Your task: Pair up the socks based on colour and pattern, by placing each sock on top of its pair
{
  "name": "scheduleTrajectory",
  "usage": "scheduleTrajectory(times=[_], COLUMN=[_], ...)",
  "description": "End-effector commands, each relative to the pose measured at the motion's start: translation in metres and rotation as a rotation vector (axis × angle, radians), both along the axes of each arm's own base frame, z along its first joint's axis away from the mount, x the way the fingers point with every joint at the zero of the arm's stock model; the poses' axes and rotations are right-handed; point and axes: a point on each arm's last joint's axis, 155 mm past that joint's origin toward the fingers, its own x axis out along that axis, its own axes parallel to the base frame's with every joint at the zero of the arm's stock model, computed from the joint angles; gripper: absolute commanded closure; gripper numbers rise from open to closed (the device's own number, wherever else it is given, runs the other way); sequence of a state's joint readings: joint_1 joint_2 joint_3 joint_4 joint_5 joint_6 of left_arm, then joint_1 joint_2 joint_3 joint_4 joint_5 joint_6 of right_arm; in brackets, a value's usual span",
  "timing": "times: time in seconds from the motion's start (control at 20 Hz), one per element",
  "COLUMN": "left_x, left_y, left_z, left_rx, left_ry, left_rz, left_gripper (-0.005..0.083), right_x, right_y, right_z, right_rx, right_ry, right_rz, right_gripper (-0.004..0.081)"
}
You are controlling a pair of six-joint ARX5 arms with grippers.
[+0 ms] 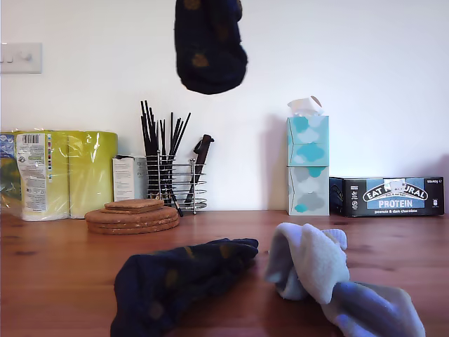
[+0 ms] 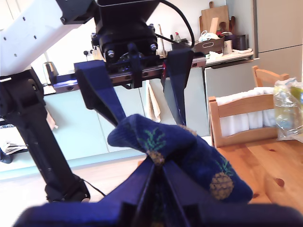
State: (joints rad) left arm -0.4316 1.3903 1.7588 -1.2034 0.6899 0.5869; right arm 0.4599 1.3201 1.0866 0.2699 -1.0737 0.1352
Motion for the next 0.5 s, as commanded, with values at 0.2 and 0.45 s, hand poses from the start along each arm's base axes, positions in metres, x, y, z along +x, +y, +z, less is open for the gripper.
scheduleTrajectory(times=[0.2, 0.45], left_x=[-0.003, 0.011], left_y=[-0.014, -0.014], left_z=[-0.012, -0.011], left_rx=[0.056, 0.084], left_ry=[-0.022, -0.084], left_rz=[-0.031, 0.018], left_gripper=[0.0311, 0.0311], right_x=[0.004, -0.006], right_y=[0.003, 0.011], right_z=[0.009, 0.009], right_rx=[0.023, 0.025], right_ry=[-0.01, 0.01], right_rz=[-0.025, 0.006], right_gripper=[0.0783, 0.0783])
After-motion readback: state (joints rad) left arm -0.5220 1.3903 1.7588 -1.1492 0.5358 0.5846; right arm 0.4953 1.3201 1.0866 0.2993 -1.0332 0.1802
